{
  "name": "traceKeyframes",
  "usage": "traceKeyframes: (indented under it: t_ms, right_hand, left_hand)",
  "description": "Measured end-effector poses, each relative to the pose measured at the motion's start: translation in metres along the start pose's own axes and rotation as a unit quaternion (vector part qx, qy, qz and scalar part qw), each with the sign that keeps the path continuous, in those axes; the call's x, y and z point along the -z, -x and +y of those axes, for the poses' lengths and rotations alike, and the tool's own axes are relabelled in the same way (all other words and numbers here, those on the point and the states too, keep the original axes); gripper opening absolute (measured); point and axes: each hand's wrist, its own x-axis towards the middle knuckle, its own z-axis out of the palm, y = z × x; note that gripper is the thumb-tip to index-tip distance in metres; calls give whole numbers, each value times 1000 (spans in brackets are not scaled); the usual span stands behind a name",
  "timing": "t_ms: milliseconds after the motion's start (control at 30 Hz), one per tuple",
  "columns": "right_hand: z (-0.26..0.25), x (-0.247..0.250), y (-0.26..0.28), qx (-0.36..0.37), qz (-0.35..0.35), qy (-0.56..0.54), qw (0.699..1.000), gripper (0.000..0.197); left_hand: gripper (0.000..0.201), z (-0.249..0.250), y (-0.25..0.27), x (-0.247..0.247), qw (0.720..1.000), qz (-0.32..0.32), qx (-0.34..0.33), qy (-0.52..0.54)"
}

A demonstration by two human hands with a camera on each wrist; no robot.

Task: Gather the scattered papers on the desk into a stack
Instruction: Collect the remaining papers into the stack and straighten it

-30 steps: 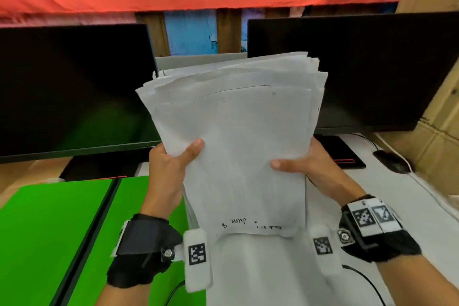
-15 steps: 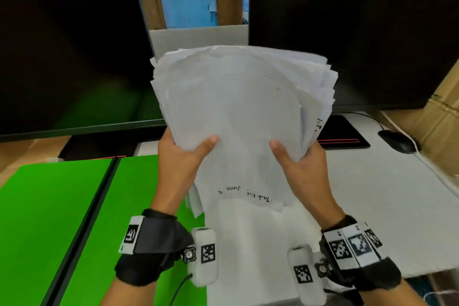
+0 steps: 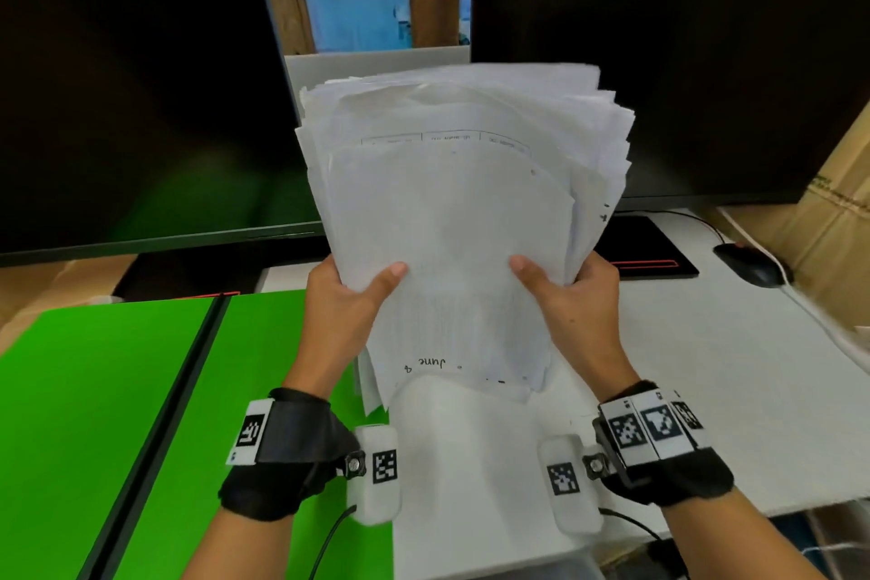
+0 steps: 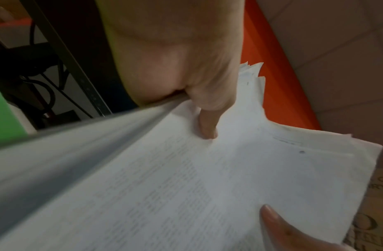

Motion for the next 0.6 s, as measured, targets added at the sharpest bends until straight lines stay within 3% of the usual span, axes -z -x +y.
traceKeyframes:
  t_ms: [300, 400, 600]
  right_hand:
    - [-16, -11, -7, 63, 11, 4, 998, 44]
    - [-7, -7, 0, 31, -2, 1, 1000, 33]
    - [14, -5, 4, -32, 11, -6, 999, 37]
  left_hand:
    - [30, 19, 0, -9, 997, 32, -66, 11]
    - [36, 5, 8, -4, 999, 36, -31, 24]
    - [37, -10, 12, 4, 999, 26, 9, 31]
